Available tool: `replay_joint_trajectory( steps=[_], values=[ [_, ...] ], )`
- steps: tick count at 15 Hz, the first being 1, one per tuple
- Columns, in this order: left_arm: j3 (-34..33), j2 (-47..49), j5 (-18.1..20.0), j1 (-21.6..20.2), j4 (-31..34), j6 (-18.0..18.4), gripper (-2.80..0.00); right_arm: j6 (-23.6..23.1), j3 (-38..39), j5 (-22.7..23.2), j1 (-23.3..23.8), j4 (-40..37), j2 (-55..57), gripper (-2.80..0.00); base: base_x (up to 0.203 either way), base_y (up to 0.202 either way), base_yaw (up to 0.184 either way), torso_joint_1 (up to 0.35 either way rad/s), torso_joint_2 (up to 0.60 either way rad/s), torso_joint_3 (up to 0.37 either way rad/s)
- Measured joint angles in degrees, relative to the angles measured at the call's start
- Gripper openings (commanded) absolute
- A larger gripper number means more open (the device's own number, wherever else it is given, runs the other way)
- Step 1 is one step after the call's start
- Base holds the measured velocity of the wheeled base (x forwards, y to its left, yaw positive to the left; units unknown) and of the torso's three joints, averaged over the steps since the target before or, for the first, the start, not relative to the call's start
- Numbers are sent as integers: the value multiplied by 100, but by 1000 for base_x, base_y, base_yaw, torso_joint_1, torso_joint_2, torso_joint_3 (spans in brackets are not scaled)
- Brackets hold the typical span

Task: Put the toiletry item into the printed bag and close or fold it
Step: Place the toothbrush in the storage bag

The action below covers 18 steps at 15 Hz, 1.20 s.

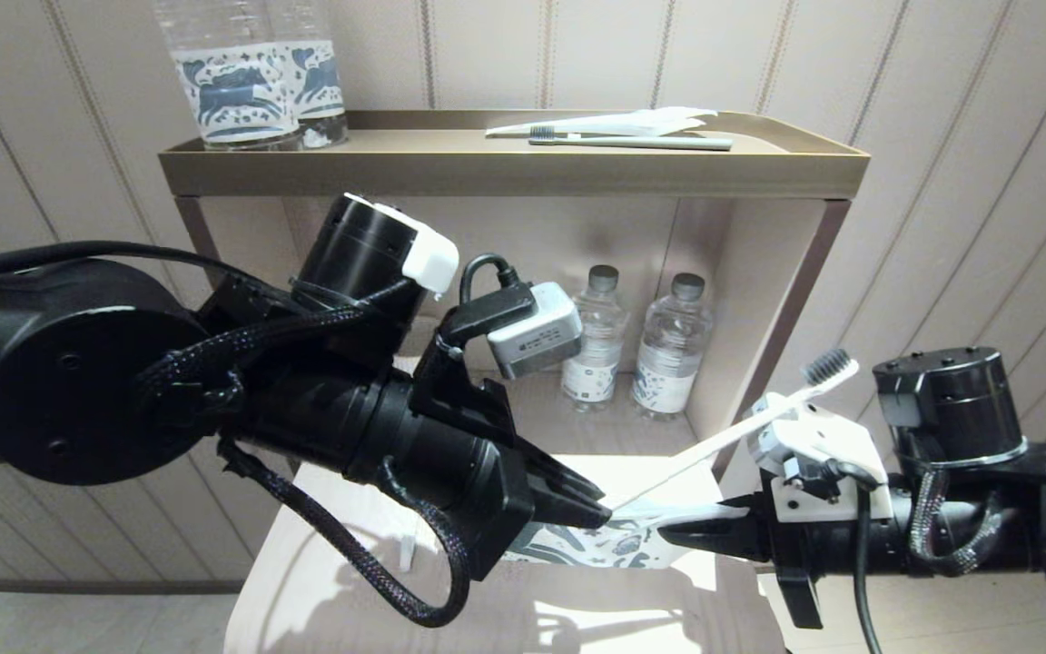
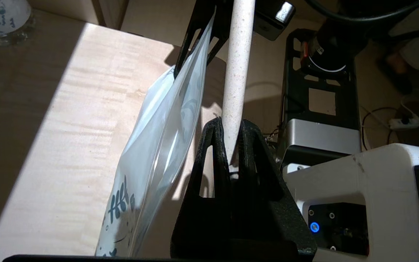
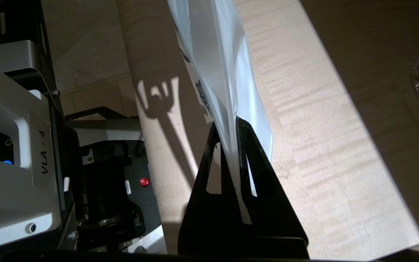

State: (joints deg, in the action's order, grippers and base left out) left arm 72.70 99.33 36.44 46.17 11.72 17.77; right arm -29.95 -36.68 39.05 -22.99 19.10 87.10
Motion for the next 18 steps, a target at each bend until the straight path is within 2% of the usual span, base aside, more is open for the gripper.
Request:
replay_joint_trajectory(
  steps=[6,13,18],
  values=[
    [30,307,-31,6,-315,6,-280,0,5,1,-13,0,2,-280,0,0,0,0,0,0],
    [141,278,-105,-120,-345,83,-280,-2,28,1,-55,2,49,-280,0,0,0,0,0,0],
    [-45,304,-72,-181,-358,88,-280,-2,35,1,-81,0,71,-280,0,0,0,0,0,0]
  ],
)
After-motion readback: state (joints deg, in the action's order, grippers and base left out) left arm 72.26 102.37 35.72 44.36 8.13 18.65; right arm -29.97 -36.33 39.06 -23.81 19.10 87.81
